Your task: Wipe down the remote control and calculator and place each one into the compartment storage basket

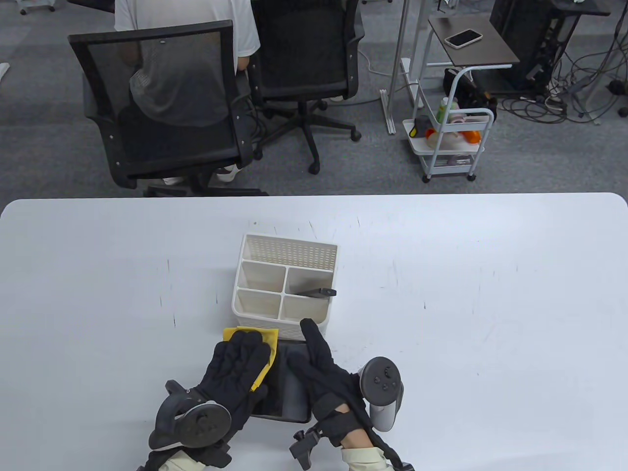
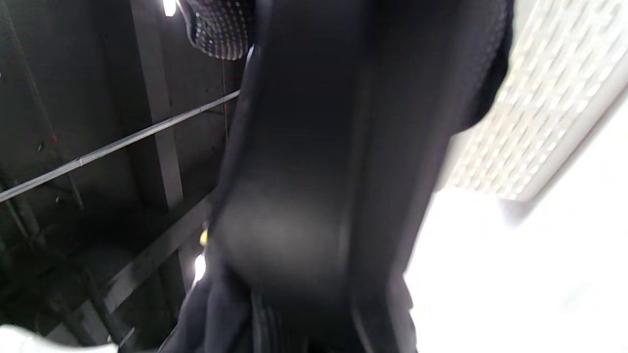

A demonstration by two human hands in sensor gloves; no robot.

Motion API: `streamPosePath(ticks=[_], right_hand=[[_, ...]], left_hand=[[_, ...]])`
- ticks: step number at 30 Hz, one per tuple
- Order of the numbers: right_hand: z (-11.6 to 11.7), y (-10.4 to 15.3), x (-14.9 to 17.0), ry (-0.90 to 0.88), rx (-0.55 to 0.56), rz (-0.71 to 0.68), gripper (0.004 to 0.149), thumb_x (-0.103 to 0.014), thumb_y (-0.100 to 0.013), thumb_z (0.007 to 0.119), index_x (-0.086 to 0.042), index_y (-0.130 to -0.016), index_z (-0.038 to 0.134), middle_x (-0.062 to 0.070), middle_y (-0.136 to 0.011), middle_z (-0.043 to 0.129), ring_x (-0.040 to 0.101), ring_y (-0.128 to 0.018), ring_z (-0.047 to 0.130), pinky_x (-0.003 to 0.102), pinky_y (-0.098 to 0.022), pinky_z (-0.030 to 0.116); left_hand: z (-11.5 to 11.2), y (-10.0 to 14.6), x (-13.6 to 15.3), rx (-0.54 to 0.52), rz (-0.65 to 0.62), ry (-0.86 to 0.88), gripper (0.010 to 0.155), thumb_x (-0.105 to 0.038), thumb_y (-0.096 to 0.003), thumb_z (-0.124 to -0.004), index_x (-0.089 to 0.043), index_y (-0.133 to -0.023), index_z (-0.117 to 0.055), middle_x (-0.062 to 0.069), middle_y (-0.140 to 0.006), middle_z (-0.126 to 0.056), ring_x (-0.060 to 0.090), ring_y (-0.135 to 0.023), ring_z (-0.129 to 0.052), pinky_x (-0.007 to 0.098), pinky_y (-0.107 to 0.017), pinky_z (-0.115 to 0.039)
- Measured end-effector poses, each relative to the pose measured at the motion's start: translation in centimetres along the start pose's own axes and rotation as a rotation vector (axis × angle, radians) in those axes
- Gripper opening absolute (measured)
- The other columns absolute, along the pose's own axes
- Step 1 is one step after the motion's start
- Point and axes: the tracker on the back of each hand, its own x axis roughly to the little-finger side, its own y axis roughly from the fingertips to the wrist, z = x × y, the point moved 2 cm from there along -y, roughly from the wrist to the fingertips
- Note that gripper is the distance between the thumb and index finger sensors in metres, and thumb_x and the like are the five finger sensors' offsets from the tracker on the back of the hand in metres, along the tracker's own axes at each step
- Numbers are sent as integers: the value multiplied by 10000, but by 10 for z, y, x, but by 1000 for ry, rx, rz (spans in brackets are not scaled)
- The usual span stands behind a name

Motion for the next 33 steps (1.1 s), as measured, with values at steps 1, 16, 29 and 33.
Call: streamPosePath(ticks=[1,16,29,33], right_hand=[[2,0,-1,8,-11,-7,688,-235,-598,663,8,-1135,309,262,-832,767,349,-584,1002,464,-418,880],[21,2,-4,184,-91,-54,711,-224,-590,675,20,-1128,279,267,-832,773,362,-595,997,482,-425,871],[0,1,-9,63,14,-67,719,-228,-593,672,20,-1126,258,266,-831,776,356,-597,997,475,-428,872],[-12,2,-7,-24,105,-57,717,-231,-599,662,32,-1123,248,264,-836,768,350,-601,994,467,-432,873]], left_hand=[[1,0,2,-5,15,1,609,-449,-553,-467,-214,-1110,-397,110,-1172,-400,397,-1088,-415,588,-751,-453],[6,-1,-7,-31,-14,255,602,-447,-562,-499,-201,-1112,-486,111,-1175,-576,440,-1075,-571,595,-745,-523],[4,5,26,-1,119,110,597,-460,-561,-499,-248,-1116,-434,75,-1193,-435,421,-1090,-397,585,-751,-452],[2,2,14,2,60,51,596,-454,-558,-507,-250,-1111,-421,79,-1174,-360,407,-1078,-354,568,-753,-454]])
